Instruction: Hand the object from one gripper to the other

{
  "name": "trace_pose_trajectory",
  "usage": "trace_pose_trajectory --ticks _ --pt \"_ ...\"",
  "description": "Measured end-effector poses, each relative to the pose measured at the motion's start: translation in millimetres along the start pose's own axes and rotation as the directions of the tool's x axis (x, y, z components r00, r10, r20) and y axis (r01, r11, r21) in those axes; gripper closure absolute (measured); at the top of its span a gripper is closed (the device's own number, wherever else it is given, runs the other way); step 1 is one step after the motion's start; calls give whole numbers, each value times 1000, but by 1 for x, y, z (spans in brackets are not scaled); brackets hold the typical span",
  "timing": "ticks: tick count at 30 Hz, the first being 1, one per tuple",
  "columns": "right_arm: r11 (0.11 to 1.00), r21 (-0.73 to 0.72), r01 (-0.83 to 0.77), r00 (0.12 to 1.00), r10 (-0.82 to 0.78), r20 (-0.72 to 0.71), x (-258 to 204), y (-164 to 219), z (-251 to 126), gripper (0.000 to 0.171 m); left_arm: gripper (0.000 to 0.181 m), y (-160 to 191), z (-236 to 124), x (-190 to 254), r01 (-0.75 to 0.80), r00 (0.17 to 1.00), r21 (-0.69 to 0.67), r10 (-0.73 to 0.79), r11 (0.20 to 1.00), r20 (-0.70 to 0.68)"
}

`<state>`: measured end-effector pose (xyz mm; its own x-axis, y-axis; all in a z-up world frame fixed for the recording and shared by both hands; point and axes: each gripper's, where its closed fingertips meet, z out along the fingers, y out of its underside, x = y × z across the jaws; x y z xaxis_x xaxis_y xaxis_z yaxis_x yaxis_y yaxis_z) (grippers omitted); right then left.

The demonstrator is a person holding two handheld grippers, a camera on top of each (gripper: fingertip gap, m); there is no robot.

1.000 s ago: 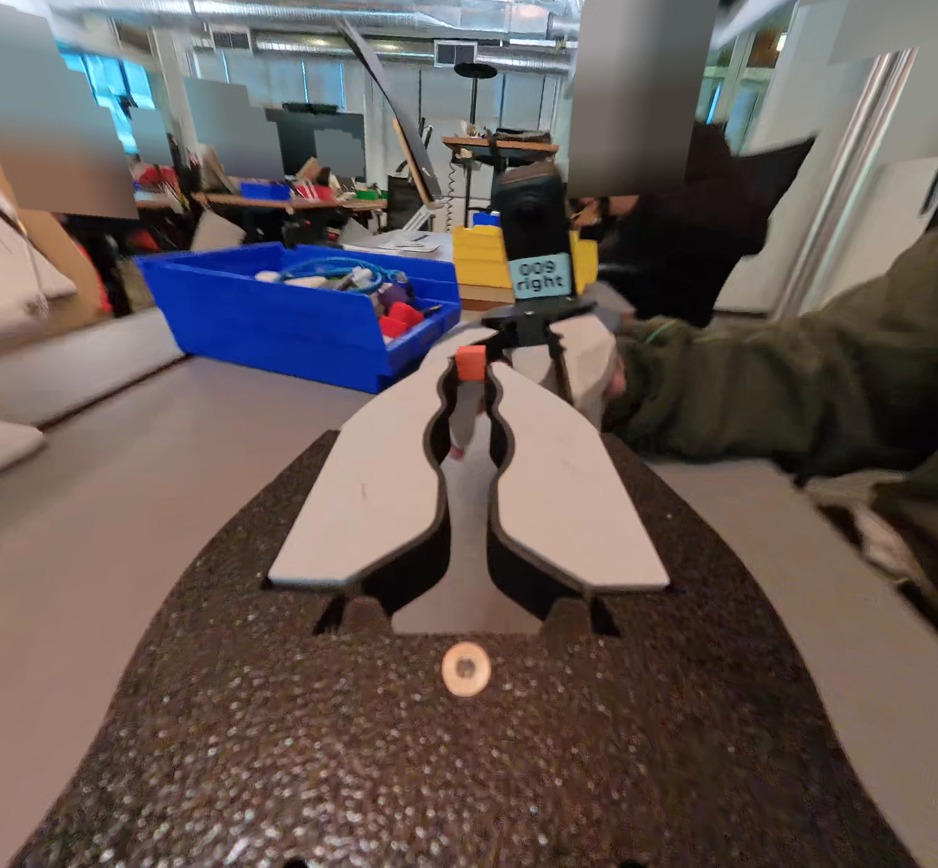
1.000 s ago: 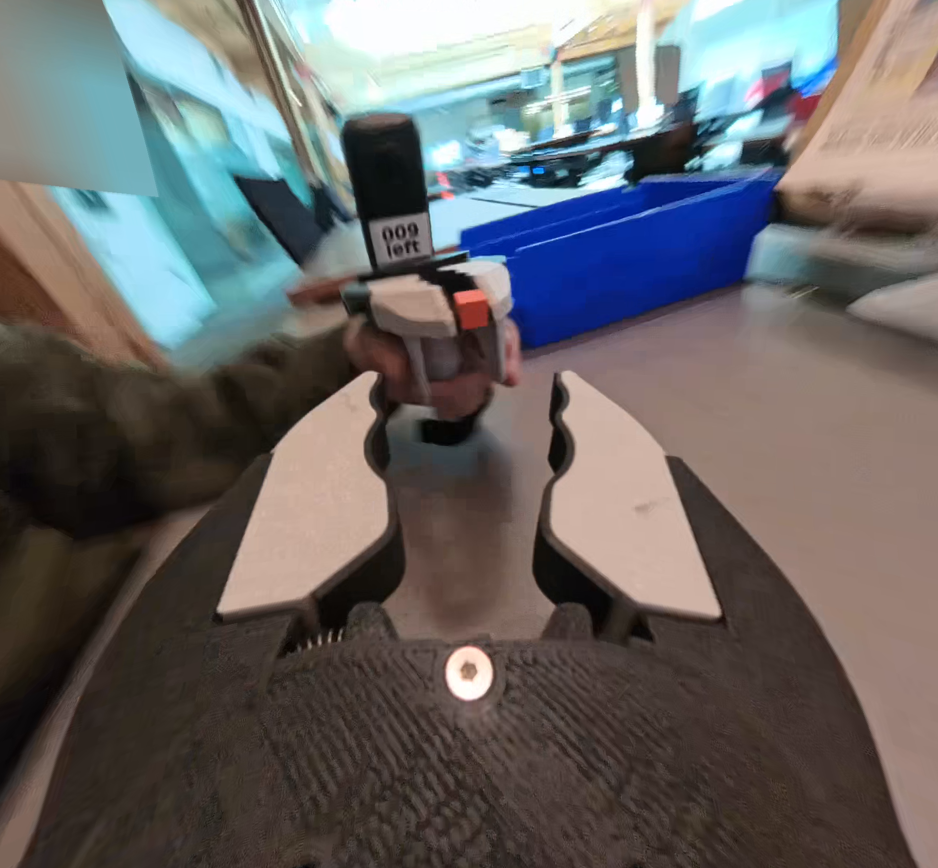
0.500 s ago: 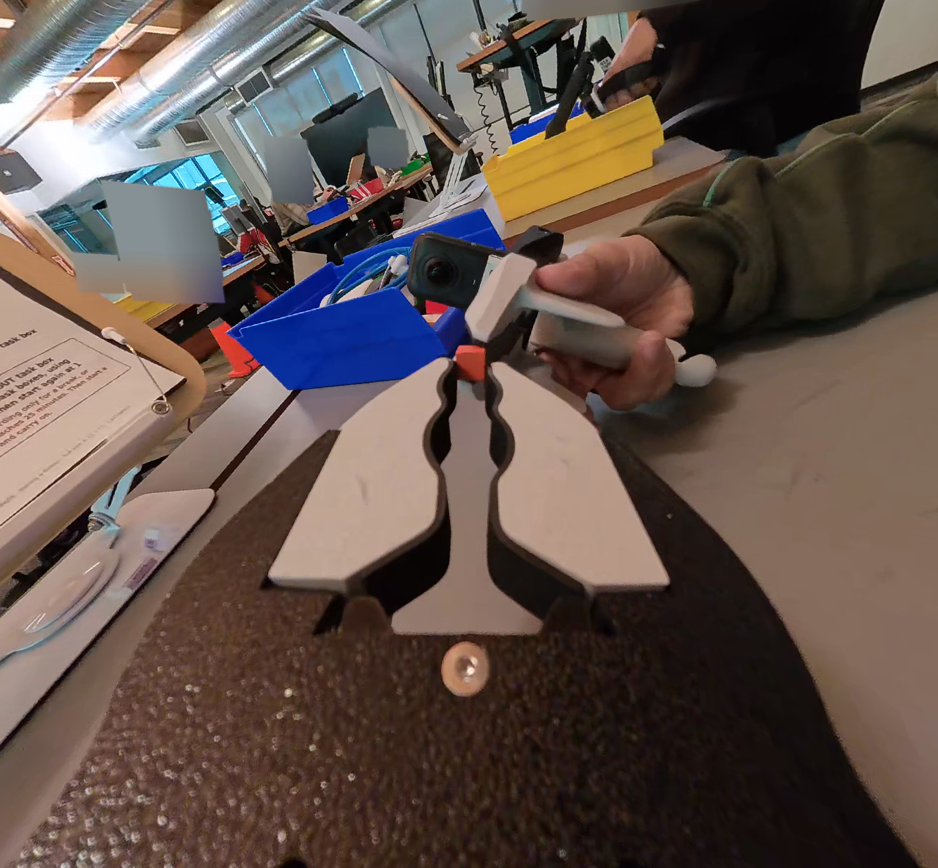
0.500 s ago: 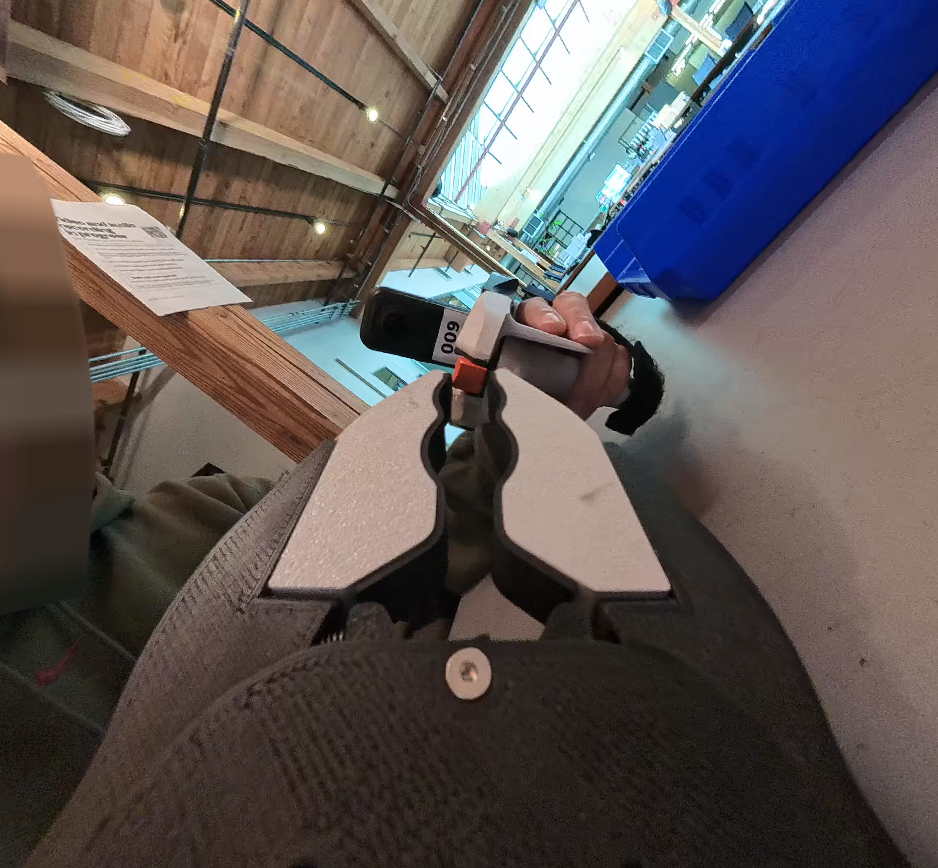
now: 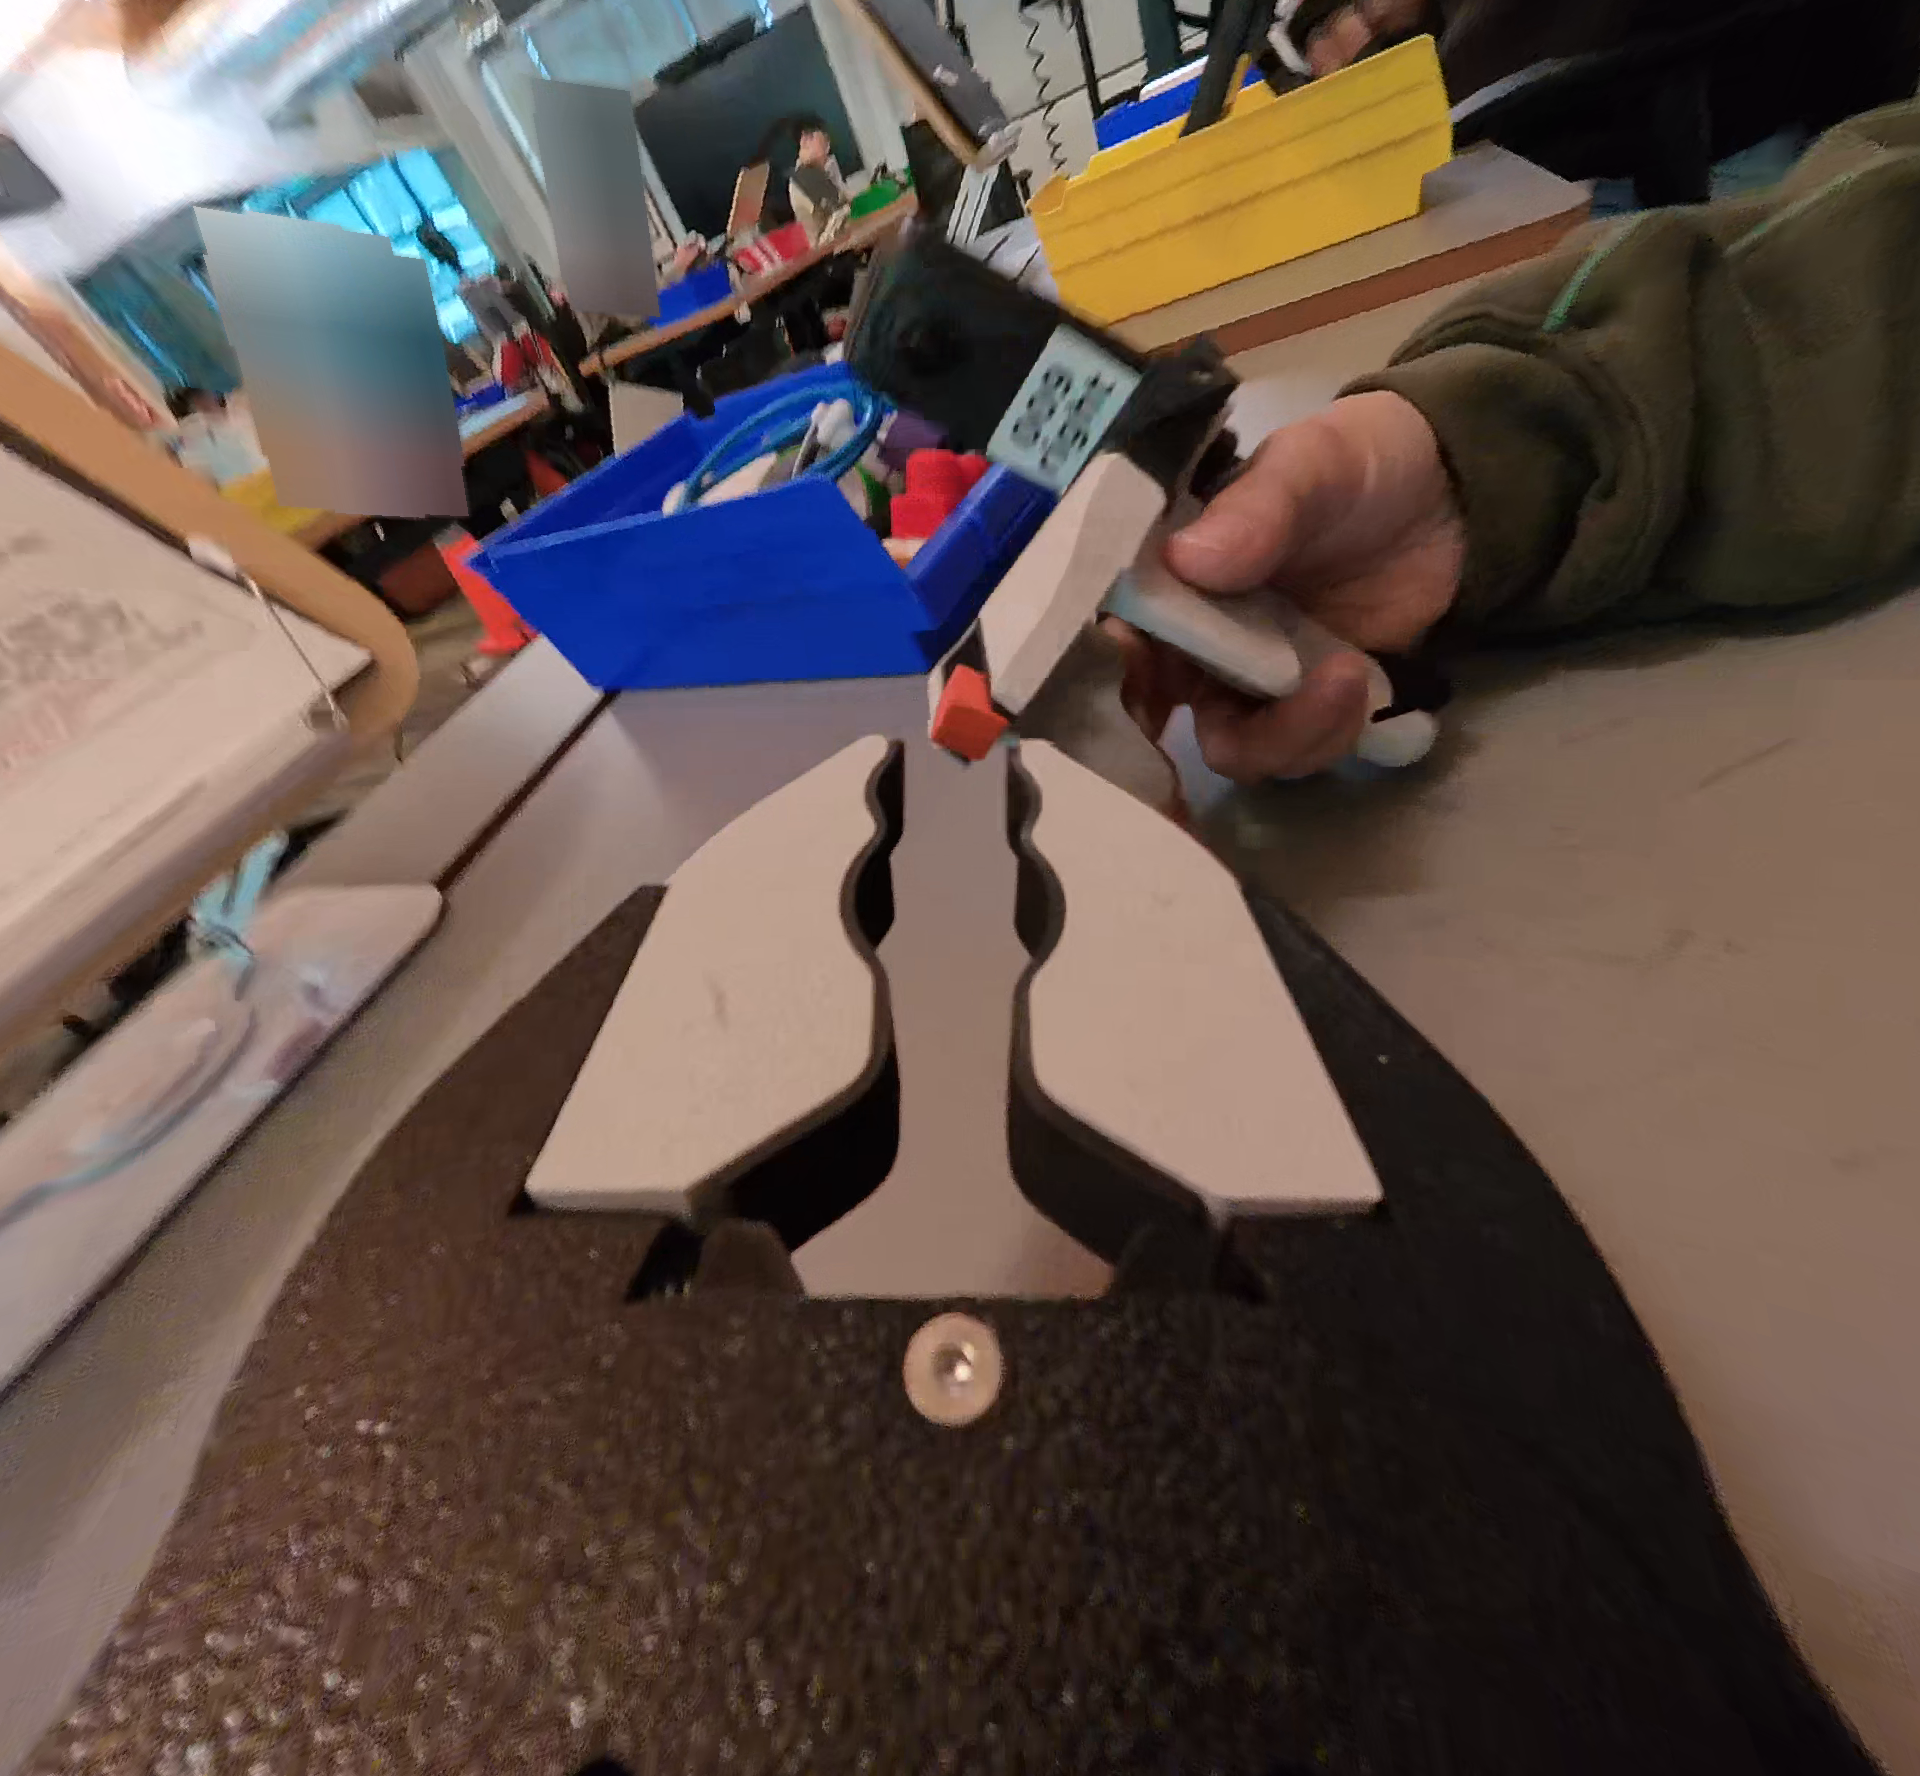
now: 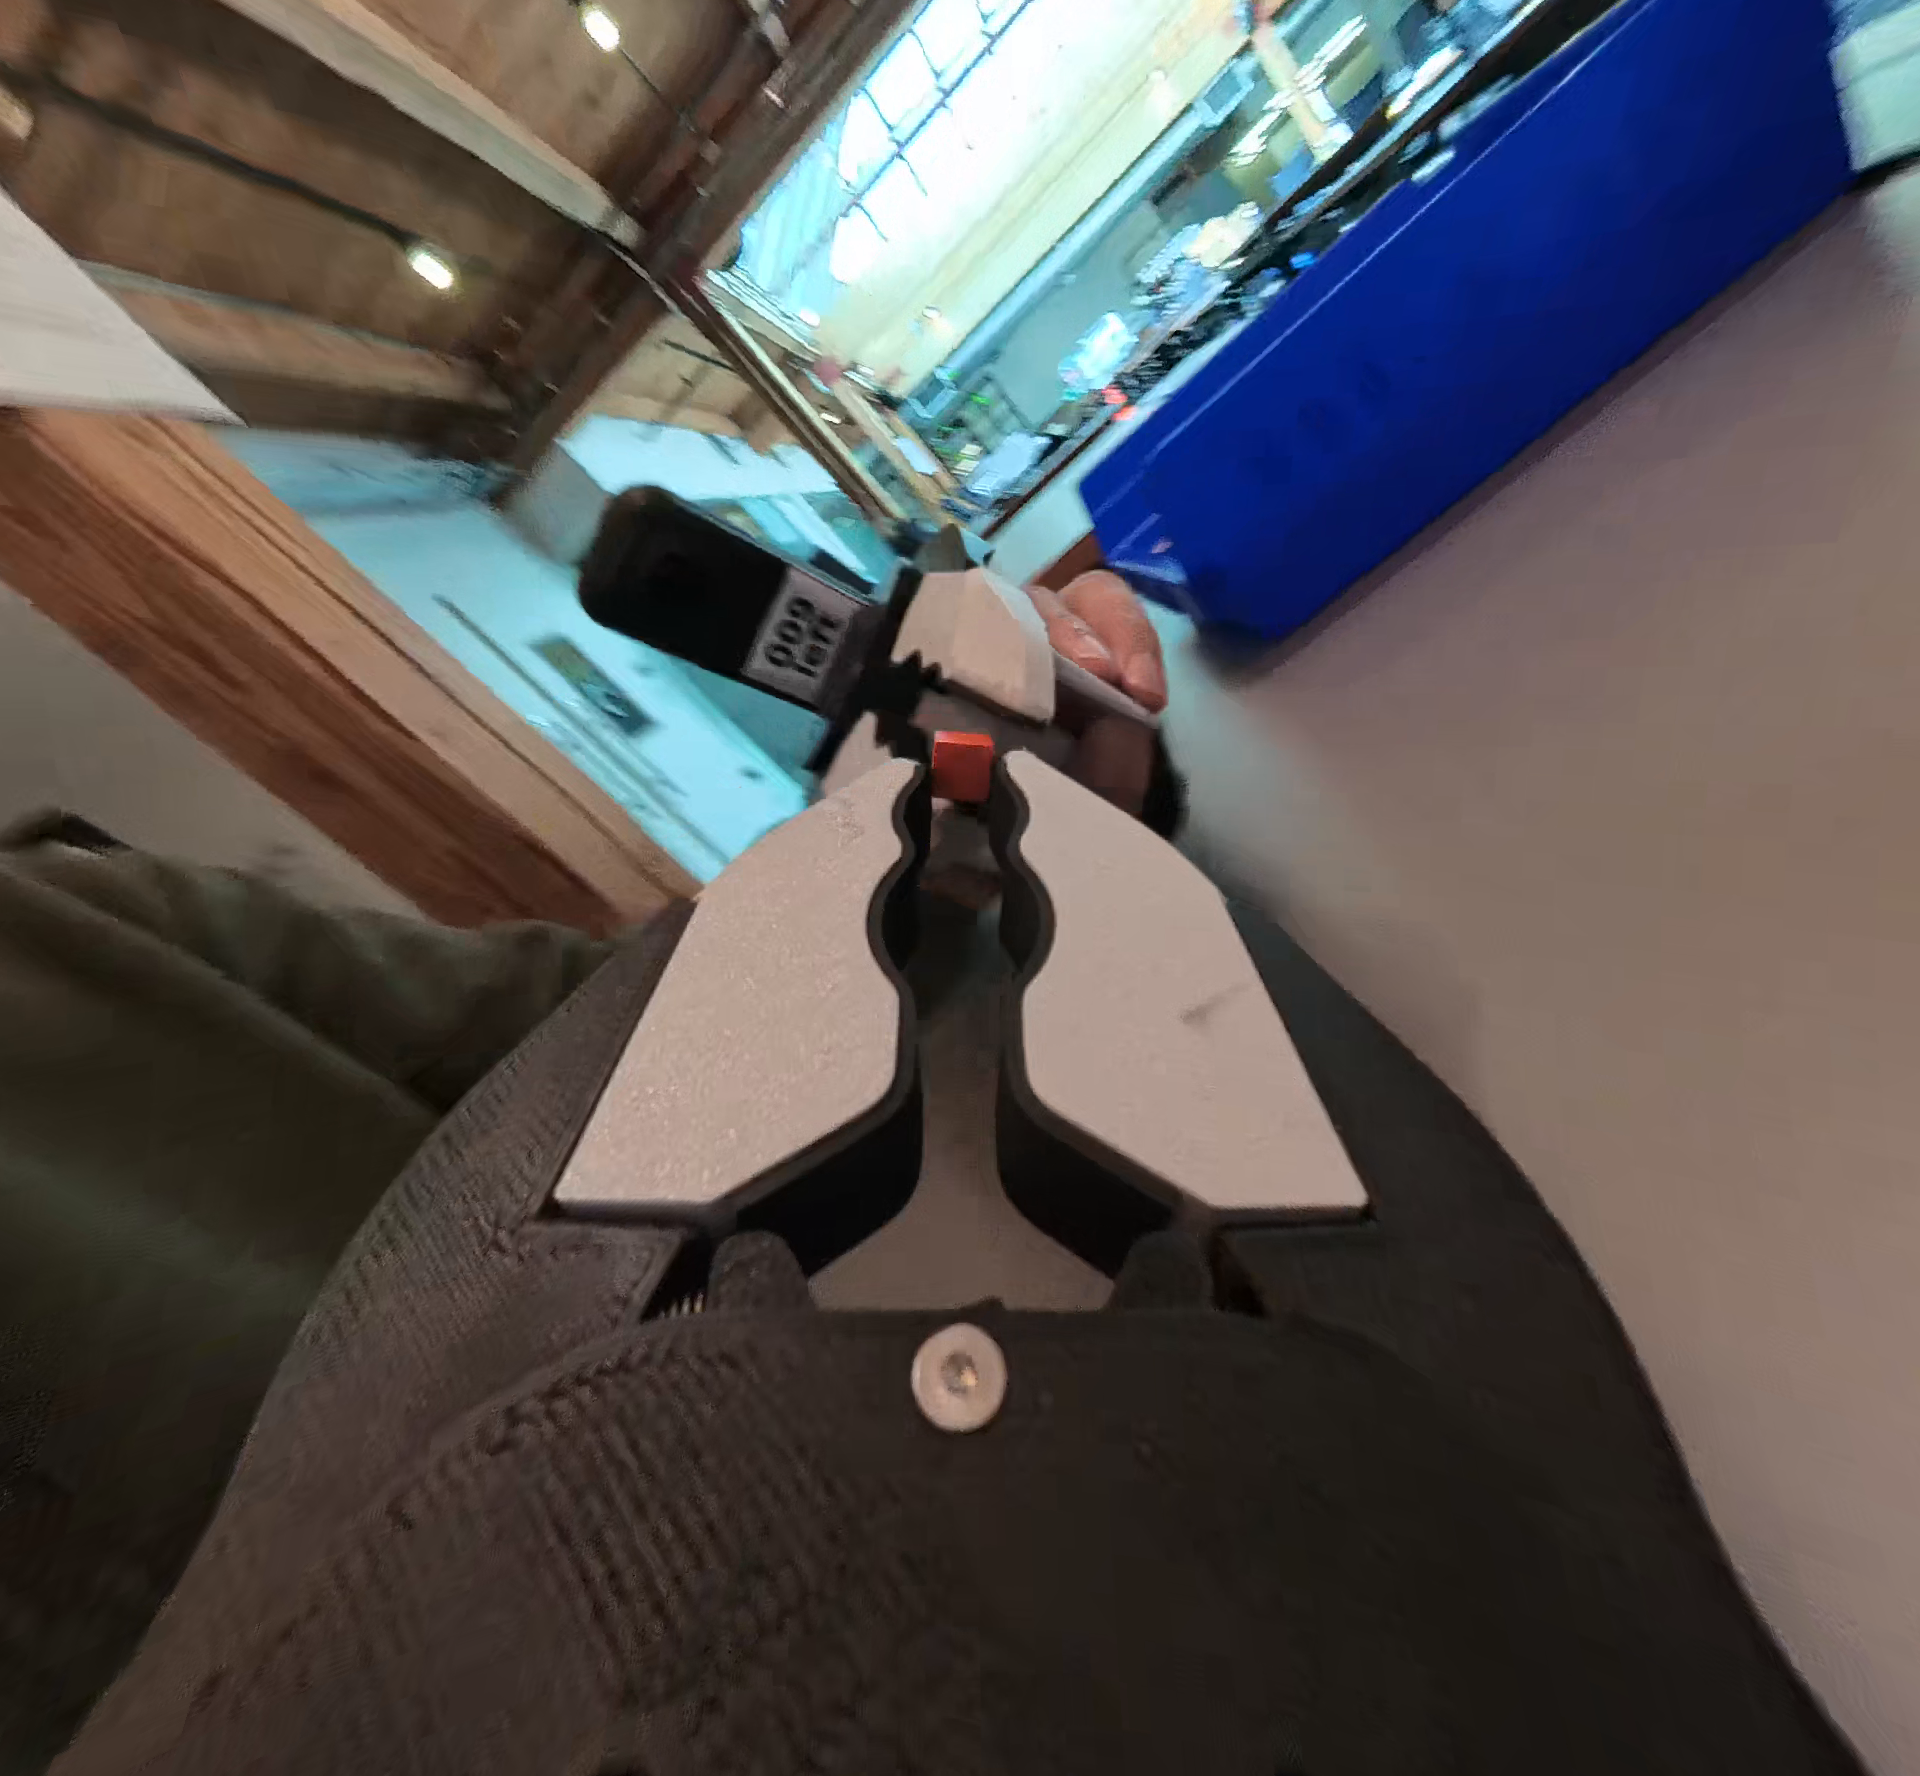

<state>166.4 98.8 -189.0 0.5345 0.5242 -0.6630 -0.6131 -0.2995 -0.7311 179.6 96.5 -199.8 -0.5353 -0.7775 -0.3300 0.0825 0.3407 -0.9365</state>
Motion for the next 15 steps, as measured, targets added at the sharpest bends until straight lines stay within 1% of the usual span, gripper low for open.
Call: trace_pose_trajectory --ticks 1,3,5,6,8,9,10,11,12,13,14,15 --pt "996 -12 92 994 -93 -56 4 -2 -2 161 158 2 0 -1 60 998 -9 -60 998 -5" --pt "955 -44 295 943 -298 -148 7 -7 -5 161 148 4 0 -4 233 972 -4 -233 972 -23" --pt "866 -101 489 840 -499 -212 8 -10 -8 161 144 3 0 -4 433 898 -6 -432 901 -82" --pt "804 -142 577 769 -594 -238 8 -11 -10 161 144 2 1 -2 521 846 -15 -519 853 -120" --pt "635 -244 733 584 -771 -254 11 -10 -12 161 144 -1 1 5 664 723 -50 -658 746 -211" --pt "526 -287 801 473 -849 -235 10 -8 -12 161 143 -3 1 9 729 644 -76 -719 680 -262" --pt "402 -313 860 354 -914 -199 7 -5 -10 161 140 -8 0 15 788 547 -104 -768 607 -334" --pt "279 -321 905 240 -958 -157 2 -1 -8 161 142 -12 -2 19 841 434 -147 -812 520 -390" --pt "181 -314 932 154 -982 -109 -4 5 -6 161 144 -12 -2 22 879 327 -195 -848 435 -417" --pt "122 -306 944 102 -992 -79 -8 10 -3 161 144 -13 -3 24 898 243 -231 -860 374 -448" --pt "94 -300 949 76 -995 -72 -11 12 -1 161 146 -14 -4 27 906 184 -260 -864 334 -469" --pt "78 -286 955 62 -996 -65 -15 13 1 161 148 -14 -5 30 903 159 -282 -862 323 -481"
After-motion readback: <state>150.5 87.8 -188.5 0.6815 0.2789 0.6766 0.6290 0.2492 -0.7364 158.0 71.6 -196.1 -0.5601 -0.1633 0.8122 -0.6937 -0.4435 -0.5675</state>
